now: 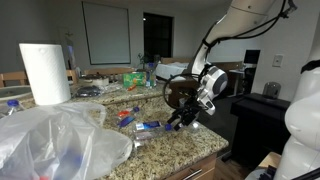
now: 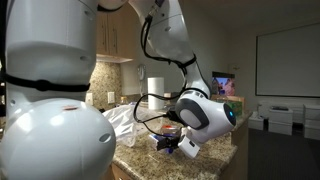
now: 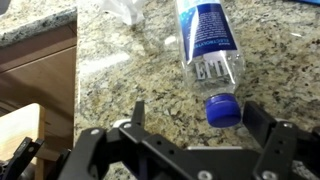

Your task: Remove a bottle from the plastic bag and put it on the counter and then put it back in the plastic bag

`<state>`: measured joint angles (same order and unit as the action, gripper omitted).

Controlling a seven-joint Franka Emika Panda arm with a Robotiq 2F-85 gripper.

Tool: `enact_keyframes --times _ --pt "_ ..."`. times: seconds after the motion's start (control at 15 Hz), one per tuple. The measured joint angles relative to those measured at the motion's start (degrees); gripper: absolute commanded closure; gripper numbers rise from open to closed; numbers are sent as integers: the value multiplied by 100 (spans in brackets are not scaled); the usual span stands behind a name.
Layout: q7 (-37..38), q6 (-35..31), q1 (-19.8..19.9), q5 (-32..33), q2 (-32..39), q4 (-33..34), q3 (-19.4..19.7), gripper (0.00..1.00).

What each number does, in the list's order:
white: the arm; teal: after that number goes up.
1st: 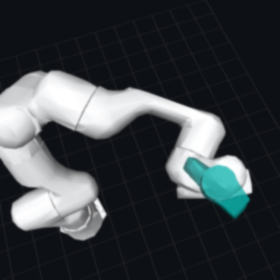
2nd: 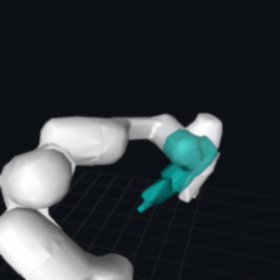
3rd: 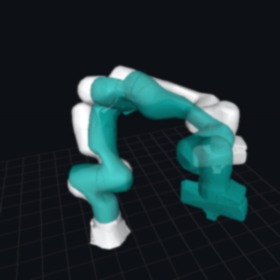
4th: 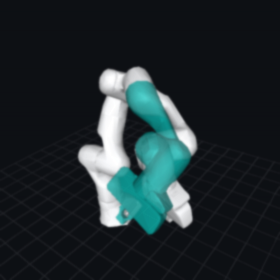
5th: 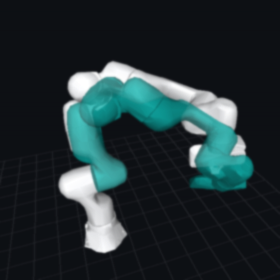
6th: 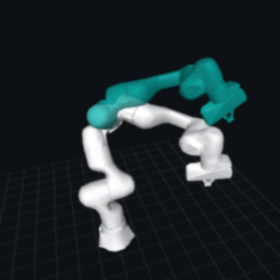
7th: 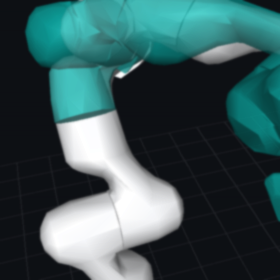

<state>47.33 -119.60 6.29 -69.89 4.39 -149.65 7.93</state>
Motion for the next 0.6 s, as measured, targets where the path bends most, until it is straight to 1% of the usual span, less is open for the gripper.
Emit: enact_keyframes --times 0.53,0.6 --pt "-11 -46 -16 -70 432 404 -12 0" --pt "-16 -51 -28 -82 464 452 -12 1"
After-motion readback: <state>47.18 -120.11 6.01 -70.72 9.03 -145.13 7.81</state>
